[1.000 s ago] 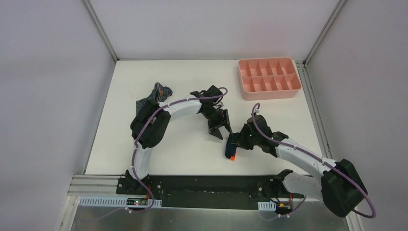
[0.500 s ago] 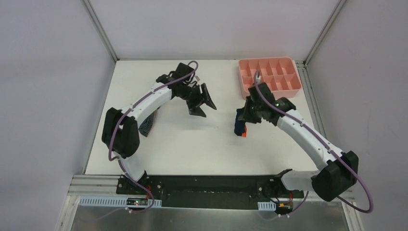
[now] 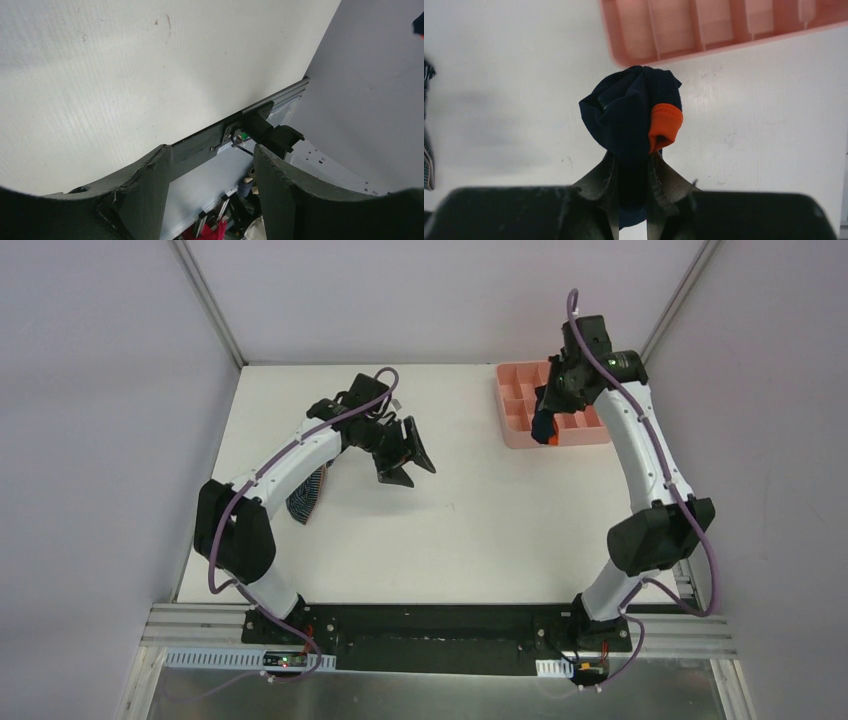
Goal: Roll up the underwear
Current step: Pick up the underwear from the center of the board, then place the underwear at the center of the board.
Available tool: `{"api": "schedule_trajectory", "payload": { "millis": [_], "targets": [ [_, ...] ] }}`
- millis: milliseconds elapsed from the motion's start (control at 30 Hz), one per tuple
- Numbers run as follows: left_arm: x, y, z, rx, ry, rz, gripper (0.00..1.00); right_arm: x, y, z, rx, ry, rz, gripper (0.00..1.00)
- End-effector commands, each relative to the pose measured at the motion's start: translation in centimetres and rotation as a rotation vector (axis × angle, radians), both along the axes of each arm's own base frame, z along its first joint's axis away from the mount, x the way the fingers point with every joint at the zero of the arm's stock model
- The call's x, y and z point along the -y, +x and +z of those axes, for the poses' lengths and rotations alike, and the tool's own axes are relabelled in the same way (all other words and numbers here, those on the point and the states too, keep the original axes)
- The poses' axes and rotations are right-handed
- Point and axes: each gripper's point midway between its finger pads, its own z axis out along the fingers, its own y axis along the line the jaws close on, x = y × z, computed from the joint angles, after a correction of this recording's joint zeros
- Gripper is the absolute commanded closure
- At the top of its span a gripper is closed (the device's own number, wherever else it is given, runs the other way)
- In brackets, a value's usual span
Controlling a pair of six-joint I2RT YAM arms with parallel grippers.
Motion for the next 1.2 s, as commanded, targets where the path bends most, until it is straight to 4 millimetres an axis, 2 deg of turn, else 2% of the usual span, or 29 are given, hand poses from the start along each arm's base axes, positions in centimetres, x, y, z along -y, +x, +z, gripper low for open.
{"api": "schedule_trajectory", "payload": {
  "millis": [0,33,300,400,500,833,1067,1167],
  "targets": [
    [-1.1,-0.9,1.5,0.08,0.019,-0.009,0.39,2.9,2.5,1.1,0.001,-0.04,0.023,1.0],
    [-1.1,-0.9,1.4,0.082,0.023,-0.008,0.39,3.4,3.4,1.4,0.011,-0.058,0.018,1.0],
    [-1.4,-0.9,1.0,0.078,0.037,0.0,0.39,8.4,8.1,-0.7,0.014,-0.094,-0.07,1.0],
    [-1.4,-0.8,0.7,0.078,0.044,-0.003,0.39,10.2,9.3,-1.8,0.022,-0.145,-0.066,1.0],
    [-1.3,-0.7,0.3,0.067,0.048,-0.007,0.39,11.0,10.3,-3.2,0.006,-0.16,-0.036,1.0],
    [-0.7,0.0,-0.8,0.019,0.042,-0.018,0.4,10.6,13.8,-7.8,-0.005,-0.154,0.016,1.0],
    [-0.6,0.7,-0.9,0.01,0.031,-0.019,0.4,11.0,15.2,-11.4,-0.045,-0.181,0.031,1.0],
    [-0.7,0.8,-1.0,0.006,0.028,-0.018,0.4,10.8,15.1,-13.2,-0.084,-0.178,0.044,1.0]
  ]
}}
